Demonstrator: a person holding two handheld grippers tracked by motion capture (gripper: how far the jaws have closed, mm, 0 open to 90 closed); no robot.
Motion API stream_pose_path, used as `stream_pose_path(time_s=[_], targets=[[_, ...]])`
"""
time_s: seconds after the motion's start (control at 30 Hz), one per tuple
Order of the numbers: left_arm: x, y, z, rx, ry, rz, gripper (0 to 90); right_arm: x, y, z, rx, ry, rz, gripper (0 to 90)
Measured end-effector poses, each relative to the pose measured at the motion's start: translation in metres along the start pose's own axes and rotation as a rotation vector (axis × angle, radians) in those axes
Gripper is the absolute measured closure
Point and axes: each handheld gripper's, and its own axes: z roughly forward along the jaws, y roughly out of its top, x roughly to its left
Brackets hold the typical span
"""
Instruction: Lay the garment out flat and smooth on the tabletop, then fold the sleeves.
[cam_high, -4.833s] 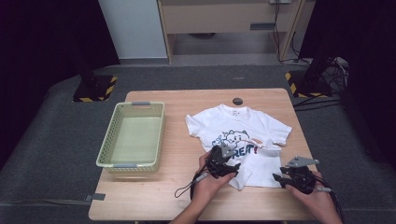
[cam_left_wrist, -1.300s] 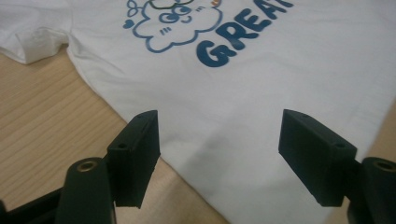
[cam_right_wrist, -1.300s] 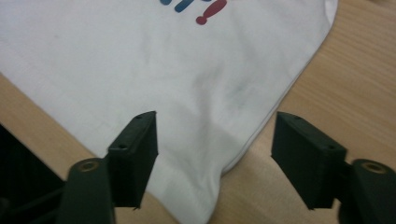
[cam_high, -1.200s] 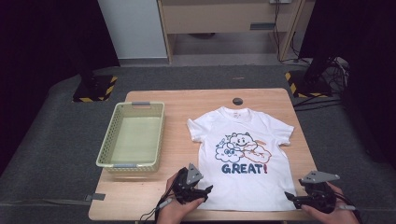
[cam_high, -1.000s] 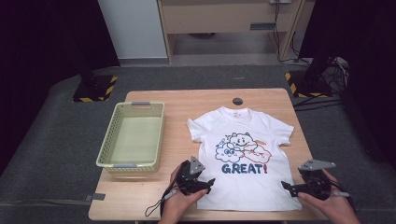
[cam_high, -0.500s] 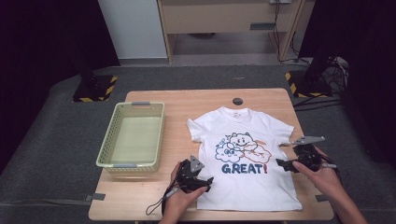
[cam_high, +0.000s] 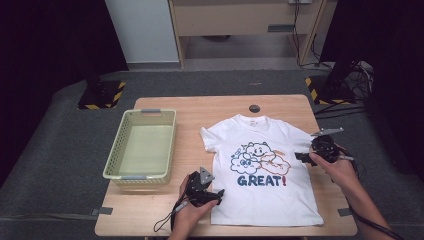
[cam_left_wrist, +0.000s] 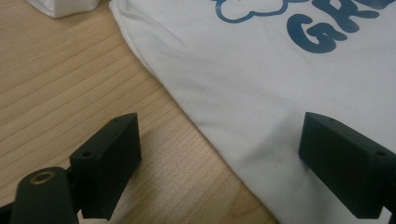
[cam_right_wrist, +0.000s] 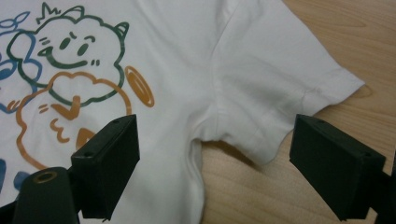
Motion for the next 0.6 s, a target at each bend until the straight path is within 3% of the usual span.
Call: stream_pose_path(time_s=[0.4, 0.6], targets=[[0.002, -0.003, 0.0, -0.013, -0.009, 0.018, 11.4, -0.014, 0.019, 0.009, -0.003, -0.006, 0.028, 20.5], [0.003, -0.005, -0.001, -0.025, -0.013, 0.017, 10.8, -0.036, 0.03, 0.02, -0.017, -0.032, 0.081, 25.0]])
